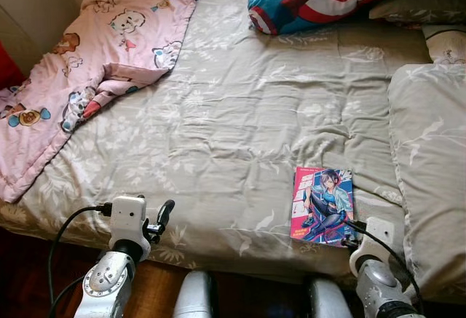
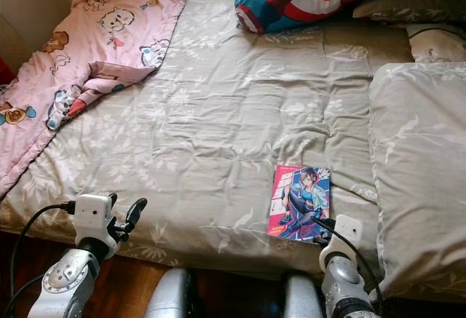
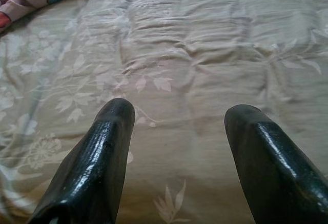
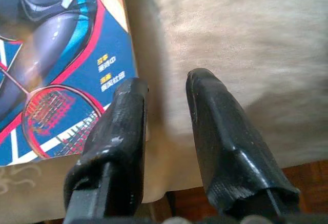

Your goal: Clean up the room

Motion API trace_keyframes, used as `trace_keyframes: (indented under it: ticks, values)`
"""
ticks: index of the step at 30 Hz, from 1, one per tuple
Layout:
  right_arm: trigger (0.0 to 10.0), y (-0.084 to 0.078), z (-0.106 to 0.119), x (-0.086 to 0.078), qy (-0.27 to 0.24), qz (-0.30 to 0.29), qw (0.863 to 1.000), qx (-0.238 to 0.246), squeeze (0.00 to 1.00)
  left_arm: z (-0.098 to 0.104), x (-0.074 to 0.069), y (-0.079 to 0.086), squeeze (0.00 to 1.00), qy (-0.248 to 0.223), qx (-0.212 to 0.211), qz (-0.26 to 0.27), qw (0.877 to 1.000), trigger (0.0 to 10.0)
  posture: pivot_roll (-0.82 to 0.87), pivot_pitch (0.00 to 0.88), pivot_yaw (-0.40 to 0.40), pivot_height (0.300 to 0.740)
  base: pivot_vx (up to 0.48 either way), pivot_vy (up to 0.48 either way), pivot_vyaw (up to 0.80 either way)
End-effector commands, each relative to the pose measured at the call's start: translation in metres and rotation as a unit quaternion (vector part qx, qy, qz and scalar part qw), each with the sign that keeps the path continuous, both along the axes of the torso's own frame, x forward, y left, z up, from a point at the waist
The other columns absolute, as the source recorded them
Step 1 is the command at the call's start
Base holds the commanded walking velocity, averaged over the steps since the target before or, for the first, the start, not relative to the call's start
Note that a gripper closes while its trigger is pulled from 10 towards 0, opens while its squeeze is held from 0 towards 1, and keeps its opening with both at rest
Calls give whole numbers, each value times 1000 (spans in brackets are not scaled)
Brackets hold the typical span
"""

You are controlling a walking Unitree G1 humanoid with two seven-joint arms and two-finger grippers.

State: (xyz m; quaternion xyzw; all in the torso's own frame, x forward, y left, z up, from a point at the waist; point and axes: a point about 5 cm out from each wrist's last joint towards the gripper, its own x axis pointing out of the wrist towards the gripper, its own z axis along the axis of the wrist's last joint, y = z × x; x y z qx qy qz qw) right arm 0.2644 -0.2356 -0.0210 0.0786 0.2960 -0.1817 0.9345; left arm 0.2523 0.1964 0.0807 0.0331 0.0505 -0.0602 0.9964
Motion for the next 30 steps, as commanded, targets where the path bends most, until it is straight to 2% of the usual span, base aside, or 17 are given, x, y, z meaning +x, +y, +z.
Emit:
trace_keyframes:
  ticks: [1, 4, 9, 14, 22, 25, 30]
  values:
    - [10000, 6, -7, -6, 15, 0, 1000, 11, 0, -6, -3, 3, 0, 15, 10, 3, 1000, 10000, 128, 202, 149, 643, 0, 0, 0]
    - [10000, 7, -7, -6, 14, 2, 1000, 11, 0, -6, -2, 2, 0, 14, 9, 3, 1000, 10000, 127, 195, 147, 643, 0, 0, 0]
    - [10000, 10, 6, 6, -46, 30, 998, -21, 0, -6, 1, 1, 0, 11, 6, 4, 1000, 10000, 115, 180, 140, 643, 0, 0, 0]
    - [10000, 19, 19, 15, -116, 80, 989, -45, 0, -11, 6, -4, 0, 7, -4, 5, 1000, 10000, 79, 147, 125, 643, 0, 0, 0]
    - [10000, 12, 18, 3, -145, 72, 985, -55, 0, -14, 16, -13, 0, 3, -18, 3, 1000, 10000, 39, 101, 102, 643, 0, 0, 0]
    - [10000, 14, 17, -1, -154, 73, 984, -56, 0, -20, 19, -16, 0, 6, -22, 6, 1000, 10000, 24, 80, 89, 643, 0, 0, 0]
    - [10000, 20, 21, 2, -175, 83, 980, -52, 0, -27, 21, -16, 0, 11, -31, 17, 999, 10000, 8, 61, 75, 643, 0, 0, 0]
